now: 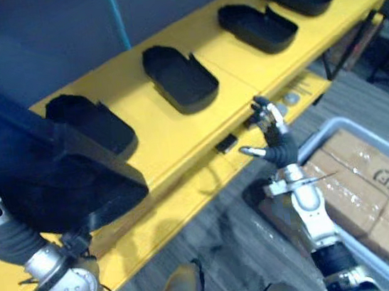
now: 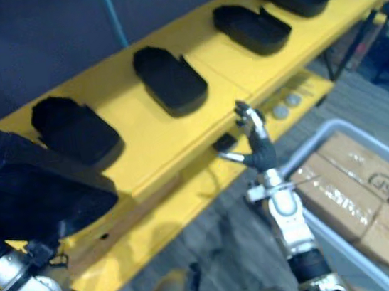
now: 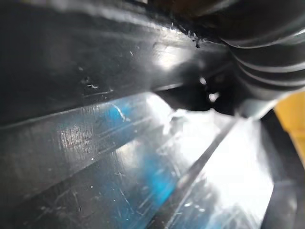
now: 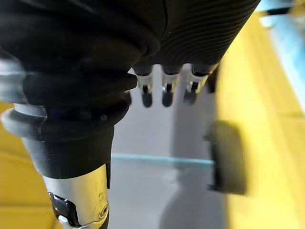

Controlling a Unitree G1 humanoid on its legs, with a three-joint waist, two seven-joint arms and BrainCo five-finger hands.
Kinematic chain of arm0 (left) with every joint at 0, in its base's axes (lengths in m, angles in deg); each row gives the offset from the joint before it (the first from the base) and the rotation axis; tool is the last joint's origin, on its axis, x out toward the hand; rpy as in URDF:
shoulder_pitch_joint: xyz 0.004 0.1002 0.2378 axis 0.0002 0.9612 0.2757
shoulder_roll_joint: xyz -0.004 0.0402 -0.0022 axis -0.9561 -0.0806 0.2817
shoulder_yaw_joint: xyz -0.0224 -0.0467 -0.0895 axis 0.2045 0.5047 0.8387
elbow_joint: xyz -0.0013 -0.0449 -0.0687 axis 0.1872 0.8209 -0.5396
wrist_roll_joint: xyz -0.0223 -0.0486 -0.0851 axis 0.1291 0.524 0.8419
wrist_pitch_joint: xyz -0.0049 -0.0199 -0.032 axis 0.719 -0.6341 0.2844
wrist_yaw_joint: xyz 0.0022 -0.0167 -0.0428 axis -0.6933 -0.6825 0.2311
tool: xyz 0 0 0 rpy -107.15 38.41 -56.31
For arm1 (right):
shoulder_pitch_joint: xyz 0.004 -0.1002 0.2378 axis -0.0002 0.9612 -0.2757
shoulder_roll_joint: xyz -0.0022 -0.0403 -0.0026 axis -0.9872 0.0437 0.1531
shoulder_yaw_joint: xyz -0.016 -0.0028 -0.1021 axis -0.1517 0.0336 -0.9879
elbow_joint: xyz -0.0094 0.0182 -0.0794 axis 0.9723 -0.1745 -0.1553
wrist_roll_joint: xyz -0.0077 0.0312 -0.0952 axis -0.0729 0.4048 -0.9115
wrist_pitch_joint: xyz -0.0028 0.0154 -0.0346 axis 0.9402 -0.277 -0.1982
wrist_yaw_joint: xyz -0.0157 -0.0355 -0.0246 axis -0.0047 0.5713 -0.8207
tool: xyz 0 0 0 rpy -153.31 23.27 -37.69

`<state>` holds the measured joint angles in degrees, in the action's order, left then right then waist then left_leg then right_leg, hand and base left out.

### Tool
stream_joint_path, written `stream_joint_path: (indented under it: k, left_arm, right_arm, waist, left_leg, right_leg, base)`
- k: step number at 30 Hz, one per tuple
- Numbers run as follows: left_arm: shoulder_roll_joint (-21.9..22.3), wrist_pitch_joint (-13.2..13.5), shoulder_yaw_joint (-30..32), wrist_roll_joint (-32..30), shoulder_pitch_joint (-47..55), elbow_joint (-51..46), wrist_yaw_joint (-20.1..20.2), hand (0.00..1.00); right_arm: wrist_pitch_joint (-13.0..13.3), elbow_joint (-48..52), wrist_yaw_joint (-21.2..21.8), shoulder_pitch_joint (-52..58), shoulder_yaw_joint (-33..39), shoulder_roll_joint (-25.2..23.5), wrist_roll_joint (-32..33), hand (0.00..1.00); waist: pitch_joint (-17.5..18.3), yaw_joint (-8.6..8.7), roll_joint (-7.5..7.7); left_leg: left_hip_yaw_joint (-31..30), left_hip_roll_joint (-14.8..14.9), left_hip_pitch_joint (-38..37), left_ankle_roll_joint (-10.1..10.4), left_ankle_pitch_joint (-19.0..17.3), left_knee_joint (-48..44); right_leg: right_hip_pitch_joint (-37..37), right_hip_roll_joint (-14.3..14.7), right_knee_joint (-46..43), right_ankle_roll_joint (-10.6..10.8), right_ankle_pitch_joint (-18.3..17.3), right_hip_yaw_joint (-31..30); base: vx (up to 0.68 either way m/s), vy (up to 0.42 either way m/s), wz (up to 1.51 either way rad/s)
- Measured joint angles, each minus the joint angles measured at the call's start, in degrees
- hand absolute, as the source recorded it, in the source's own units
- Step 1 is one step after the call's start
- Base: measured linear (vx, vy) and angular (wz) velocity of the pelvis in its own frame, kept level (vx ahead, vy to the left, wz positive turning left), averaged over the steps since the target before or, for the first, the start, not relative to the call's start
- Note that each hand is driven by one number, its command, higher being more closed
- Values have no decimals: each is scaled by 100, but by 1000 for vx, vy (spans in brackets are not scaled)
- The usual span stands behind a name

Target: Walk over and take plastic housings, then place them on the shelf

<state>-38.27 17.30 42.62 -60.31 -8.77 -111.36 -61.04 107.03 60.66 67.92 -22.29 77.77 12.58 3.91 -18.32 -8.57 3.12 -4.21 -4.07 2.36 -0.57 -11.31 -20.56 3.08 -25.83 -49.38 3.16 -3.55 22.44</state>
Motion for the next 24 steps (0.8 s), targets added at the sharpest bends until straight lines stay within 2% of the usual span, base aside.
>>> stream_joint_path:
  k: [1,2,3,4,5,6,7,8,9,10,12,13,15,18,19,21,24]
  left_arm:
    - [-164,-40,-63,-39,-127,-46,-5,100]
    - [-239,-85,-77,-32,-274,-46,-21,100]
    - [-239,-141,-46,-8,-491,-30,-26,100]
    - [-239,-183,-20,31,-643,21,-24,100]
    - [-244,-230,32,46,-802,109,-29,100]
    - [-242,-253,51,58,-843,154,-31,100]
    - [-240,-357,86,87,-825,222,-30,100]
    - [-242,-425,101,87,-796,260,-27,100]
    - [-248,-467,111,91,-793,296,-26,100]
    - [-171,-484,44,80,-757,411,-24,100]
    - [-46,-501,3,60,-585,438,-15,100]
    - [8,-504,0,63,-572,442,-11,100]
    - [62,-503,-5,66,-597,438,-18,100]
    - [208,-488,-167,38,-602,438,-11,100]
    - [291,-479,-306,17,-600,437,6,100]
    - [300,-482,-477,9,-598,435,43,100]
    - [299,-636,-473,-45,-580,436,-18,100]
  right_arm:
    - [23,-4,12,-3,205,9,66,0]
    - [32,-3,14,-28,349,24,114,0]
    - [32,-3,19,-121,470,85,145,0]
    - [35,6,36,-219,526,150,213,0]
    - [37,8,73,-350,584,255,219,0]
    - [36,24,101,-378,587,311,218,0]
    - [19,73,145,-381,579,411,215,0]
    - [-1,110,178,-376,581,413,216,0]
    - [-14,137,226,-369,580,411,217,0]
    - [-46,160,315,-371,591,483,231,0]
    - [-188,166,456,-380,596,588,335,0]
    - [-287,199,568,-392,623,668,454,0]
    - [-404,293,726,-392,713,718,674,0]
    - [-468,740,1009,-263,829,697,988,0]
    - [-457,931,1061,-199,871,662,1121,0]
    - [-380,1125,1123,-117,915,510,1139,0]
    - [-347,1093,1184,-124,645,229,1369,0]
  waist:
    - [93,19,-110]
    - [190,44,-151]
    - [310,127,-217]
    - [363,172,-253]
    - [382,173,-286]
    - [406,186,-299]
    - [474,189,-275]
    - [493,185,-259]
    - [546,182,-164]
    - [608,191,-208]
    - [730,141,-514]
    - [802,131,-629]
    - [835,164,-682]
    - [846,437,-678]
    - [870,492,-648]
    - [930,481,-559]
    - [934,305,-500]
  left_leg:
    - [-108,100,-218,-68,-39,181]
    - [-186,217,-339,-95,-65,282]
    - [-313,361,-435,-59,-94,396]
    - [-351,467,-477,-34,-143,420]
    - [-416,569,-539,31,-265,381]
    - [-471,613,-531,78,-335,326]
    - [-561,731,-540,255,-533,144]
    - [-610,766,-519,378,-669,21]
    - [-622,769,-527,482,-754,-41]
    - [-634,910,-598,736,-935,-157]
    - [-551,1279,-640,836,-909,-127]
    - [-458,1409,-658,1029,-740,30]
    - [-250,1478,-887,1085,-398,460]
    - [729,1543,-936,987,-72,645]
    - [1148,1531,-945,891,32,764]
    - [1279,1427,-946,830,253,1139]
    - [1048,1304,-935,808,489,1509]
  right_leg:
    - [271,104,-315,-109,-158,-281]
    - [396,252,-207,-133,-392,-396]
    - [518,493,352,-136,-569,-438]
    - [577,681,979,-136,-579,-541]
    - [668,853,1781,-95,-544,-706]
    - [720,920,2127,-85,-510,-799]
    - [767,1081,2875,-66,-354,-940]
    - [710,1126,3199,-86,-269,-990]
    - [589,1158,3381,-98,-188,-1049]
    - [424,1299,3423,501,569,-1216]
    - [370,1591,3326,315,474,-1110]
    - [369,1656,3283,216,410,-998]
    - [297,1661,3257,137,354,-941]
    - [-171,1474,3478,153,310,-359]
    - [-349,1371,3571,172,296,-98]
    - [-450,1253,3627,200,274,212]
    - [-534,1110,3627,200,271,564]
  base:
    - [340,-54,20]
    - [277,-68,31]
    - [255,-103,37]
    - [242,-147,37]
    - [236,-165,26]
    - [301,-263,34]
    - [322,-325,41]
    - [333,-365,47]
    - [311,-390,64]
    - [249,-339,54]
    - [303,-311,24]
    - [328,-264,18]
    - [223,-176,26]
    - [143,-103,80]
    - [61,-53,101]
    - [12,-28,99]
    - [-35,1,73]
